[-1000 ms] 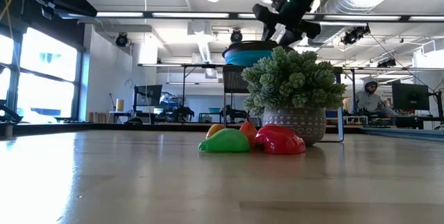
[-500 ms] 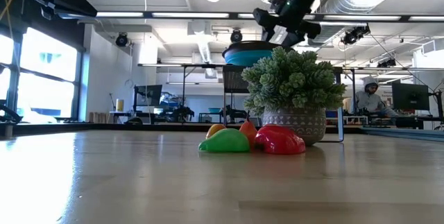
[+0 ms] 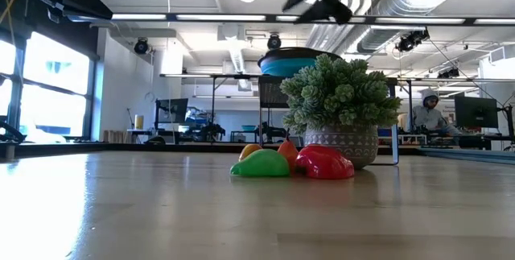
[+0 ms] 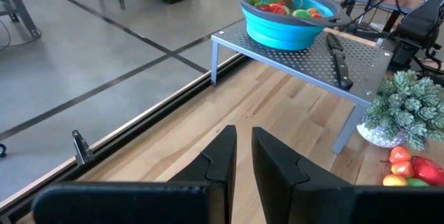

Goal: Pick & Place Fruit
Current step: Put the red apple into the blue strainer bowl

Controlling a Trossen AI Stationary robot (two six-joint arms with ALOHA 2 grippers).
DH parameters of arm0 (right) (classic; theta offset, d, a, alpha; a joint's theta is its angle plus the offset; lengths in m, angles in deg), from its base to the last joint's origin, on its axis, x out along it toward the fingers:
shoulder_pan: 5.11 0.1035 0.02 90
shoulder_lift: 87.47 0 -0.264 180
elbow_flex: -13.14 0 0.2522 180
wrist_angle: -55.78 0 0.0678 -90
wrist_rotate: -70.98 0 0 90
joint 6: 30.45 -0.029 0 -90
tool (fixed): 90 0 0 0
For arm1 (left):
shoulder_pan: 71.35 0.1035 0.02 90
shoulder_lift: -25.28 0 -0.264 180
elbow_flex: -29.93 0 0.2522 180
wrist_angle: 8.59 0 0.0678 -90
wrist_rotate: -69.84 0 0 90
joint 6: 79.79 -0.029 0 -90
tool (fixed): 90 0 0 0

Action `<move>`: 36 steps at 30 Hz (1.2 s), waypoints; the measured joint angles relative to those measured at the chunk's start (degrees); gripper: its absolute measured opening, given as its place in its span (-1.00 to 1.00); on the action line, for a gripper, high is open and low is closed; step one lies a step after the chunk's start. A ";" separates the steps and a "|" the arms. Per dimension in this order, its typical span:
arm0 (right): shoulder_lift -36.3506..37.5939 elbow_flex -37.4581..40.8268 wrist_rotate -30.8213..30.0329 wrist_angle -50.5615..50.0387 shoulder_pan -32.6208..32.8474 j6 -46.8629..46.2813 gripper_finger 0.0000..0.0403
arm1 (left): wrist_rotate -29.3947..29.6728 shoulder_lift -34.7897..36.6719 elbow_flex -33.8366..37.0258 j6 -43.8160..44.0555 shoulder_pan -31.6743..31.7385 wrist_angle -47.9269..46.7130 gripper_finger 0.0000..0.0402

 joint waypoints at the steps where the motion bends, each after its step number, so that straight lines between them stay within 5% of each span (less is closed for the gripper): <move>1: 0.25 0.00 2.08 1.53 0.67 0.55 -0.02 | 0.00 0.00 0.00 -0.04 0.00 -0.01 -0.78; 6: 0.44 0.00 7.41 8.94 5.11 2.24 -0.15 | 0.00 0.00 0.00 -0.18 -0.02 -0.01 -0.78; 12: 0.46 0.00 6.58 11.91 11.14 2.53 -0.27 | 0.00 0.00 0.00 -0.21 -0.02 -0.01 -0.78; 26: 0.22 0.00 -17.17 11.87 31.58 2.31 -0.63 | -0.02 0.00 0.00 -0.21 -0.01 -0.02 -0.78; 36: -0.22 0.00 -24.45 7.17 43.06 -6.19 -0.85 | -0.07 0.00 0.00 -0.19 -0.02 -0.47 -0.78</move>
